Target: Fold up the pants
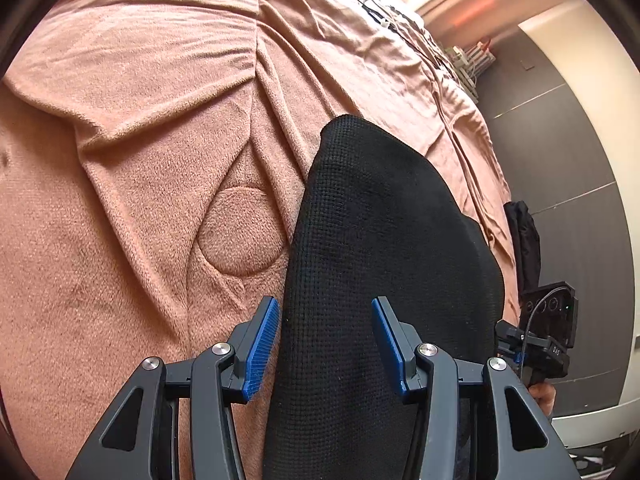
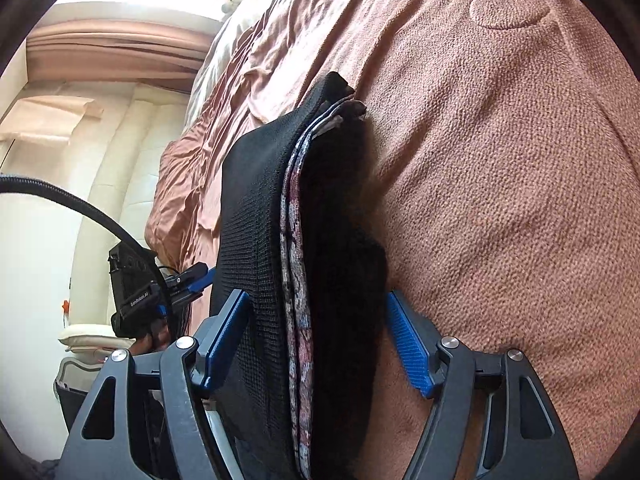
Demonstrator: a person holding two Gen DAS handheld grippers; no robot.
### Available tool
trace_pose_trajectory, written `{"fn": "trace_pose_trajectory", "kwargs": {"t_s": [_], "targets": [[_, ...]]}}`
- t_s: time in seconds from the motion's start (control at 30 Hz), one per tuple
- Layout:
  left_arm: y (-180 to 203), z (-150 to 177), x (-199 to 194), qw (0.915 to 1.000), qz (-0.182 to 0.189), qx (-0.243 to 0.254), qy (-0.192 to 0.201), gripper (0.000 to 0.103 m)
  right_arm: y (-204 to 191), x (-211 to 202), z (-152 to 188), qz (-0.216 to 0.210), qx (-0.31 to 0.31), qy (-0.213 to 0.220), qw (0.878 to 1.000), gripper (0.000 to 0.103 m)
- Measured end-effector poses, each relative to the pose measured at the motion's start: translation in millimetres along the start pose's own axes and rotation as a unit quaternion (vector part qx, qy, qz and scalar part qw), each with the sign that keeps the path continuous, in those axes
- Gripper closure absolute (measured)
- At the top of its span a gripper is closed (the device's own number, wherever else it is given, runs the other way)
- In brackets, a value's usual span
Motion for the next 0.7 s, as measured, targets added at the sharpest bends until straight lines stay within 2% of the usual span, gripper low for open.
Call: {"fn": "trace_pose_trajectory", "kwargs": {"t_s": [0.13,0.33,0.4,0.47,0.53,0.63,0.7], "targets": [[-5.4,-5.5,8.7,0.9999,-0.009,0.0,-0.006,0.052,1.8,2.8,-3.4,-0.002,0.0,-0.004,1.0,0.034],[-7.5,-8.2,13.9,1.0,0.002,0.0,-0.006,0.054,-1.1,-3.0,-0.3,0.005,-0.012,-0.009,1.0,0.036],[-5.0,-9.7,13.2,0.9999,0.012,0.001,-0.005,0.058,-8.4,-6.9,-0.6,0.009,-0.023,-0.004,1.0,0.055],[-1.5,-10.1,12.3,0.9997,0.024,0.002,-0.005,0.059,-15.5,-15.7,0.1,0.005,-0.035,0.005,0.999,0.059],[-0.6,-10.1,11.9,0.9998,0.02,0.007,-0.006,0.059,-17.2,-22.5,2.5,0.005,-0.038,0.011,0.999,0.059],[0.3,-10.3,12.1,0.9997,0.02,0.009,-0.009,0.059,-8.2,-28.0,7.4,0.038,-0.033,0.012,0.999,0.056],[-0.2,-10.2,11.8,0.9997,0.02,0.009,-0.01,0.059,1.0,-27.2,10.6,0.049,-0.01,0.004,0.999,0.033]]}}
Point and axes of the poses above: each gripper's, at about its wrist camera, not at the fingertips, and x roughly the way its jaws point, y to its right, z to its underside, the point moved 9 cm from there along x, roughly the way its jaws point, and after that the axes turned 2 degrees about -y, right-handed, at the moved point
